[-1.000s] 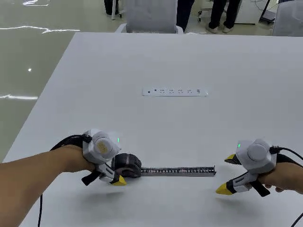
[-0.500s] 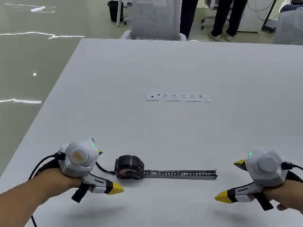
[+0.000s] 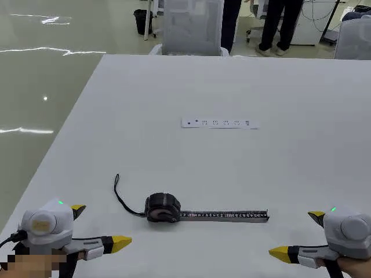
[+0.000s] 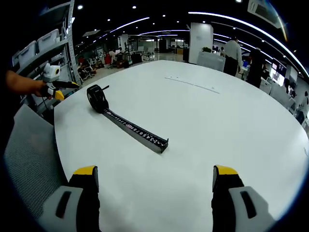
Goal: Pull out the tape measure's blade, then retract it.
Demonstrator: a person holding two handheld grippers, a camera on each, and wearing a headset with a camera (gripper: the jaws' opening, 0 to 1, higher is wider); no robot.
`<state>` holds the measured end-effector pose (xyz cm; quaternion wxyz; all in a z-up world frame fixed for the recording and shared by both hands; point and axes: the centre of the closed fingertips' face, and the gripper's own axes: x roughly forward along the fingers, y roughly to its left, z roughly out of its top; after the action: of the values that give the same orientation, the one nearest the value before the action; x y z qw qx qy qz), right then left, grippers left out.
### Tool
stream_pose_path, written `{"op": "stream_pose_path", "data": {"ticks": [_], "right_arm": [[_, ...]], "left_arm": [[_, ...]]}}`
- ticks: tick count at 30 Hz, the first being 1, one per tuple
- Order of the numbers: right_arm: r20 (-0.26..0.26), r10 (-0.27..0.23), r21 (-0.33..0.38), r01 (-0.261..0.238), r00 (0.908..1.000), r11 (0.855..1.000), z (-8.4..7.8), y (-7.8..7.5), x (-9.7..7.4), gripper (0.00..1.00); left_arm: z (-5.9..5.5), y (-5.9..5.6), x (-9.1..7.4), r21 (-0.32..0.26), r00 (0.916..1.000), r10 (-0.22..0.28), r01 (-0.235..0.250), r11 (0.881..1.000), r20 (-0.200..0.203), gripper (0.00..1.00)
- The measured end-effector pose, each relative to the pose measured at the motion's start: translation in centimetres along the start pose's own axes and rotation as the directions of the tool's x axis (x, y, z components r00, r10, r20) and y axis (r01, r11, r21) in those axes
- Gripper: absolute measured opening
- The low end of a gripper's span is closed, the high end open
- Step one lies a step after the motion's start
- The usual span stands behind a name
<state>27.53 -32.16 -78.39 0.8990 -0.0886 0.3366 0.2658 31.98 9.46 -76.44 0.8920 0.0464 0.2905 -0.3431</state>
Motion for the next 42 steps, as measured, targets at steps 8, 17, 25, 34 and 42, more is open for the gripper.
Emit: {"op": "stream_pose_path", "data": {"ticks": [8,17,25,34,42], "right_arm": [[0.043,-0.040,0.042,0.039,0.9983,0.998,-0.6,-0.4,-2.2,1.00],[0.110,-0.075,0.059,0.069,0.9911,0.996,-0.3,0.3,-5.3,1.00],[0.086,-0.076,0.068,0.070,0.9934,0.995,-2.1,0.6,-6.2,1.00],[0.103,-0.096,0.046,0.091,0.9901,0.995,-1.7,0.4,-6.2,1.00],[0.082,-0.085,0.038,0.082,0.9930,0.996,-2.3,0.8,-6.7,1.00]], "left_arm": [[0.3,-0.3,-1.6,0.002,0.9985,-0.004,0.004,1.000,0.054,0.99],[-0.8,-1.3,-3.6,0.012,0.9981,0.010,-0.010,1.000,0.061,0.99],[-1.5,-1.3,-4.5,-0.007,0.9978,0.032,-0.032,0.999,0.058,0.99],[-1.5,-1.8,-4.0,-0.005,0.9984,0.031,-0.031,1.000,0.048,0.99],[-1.5,-2.6,-3.8,-0.001,0.9992,0.005,-0.005,1.000,0.041,0.99]]}}
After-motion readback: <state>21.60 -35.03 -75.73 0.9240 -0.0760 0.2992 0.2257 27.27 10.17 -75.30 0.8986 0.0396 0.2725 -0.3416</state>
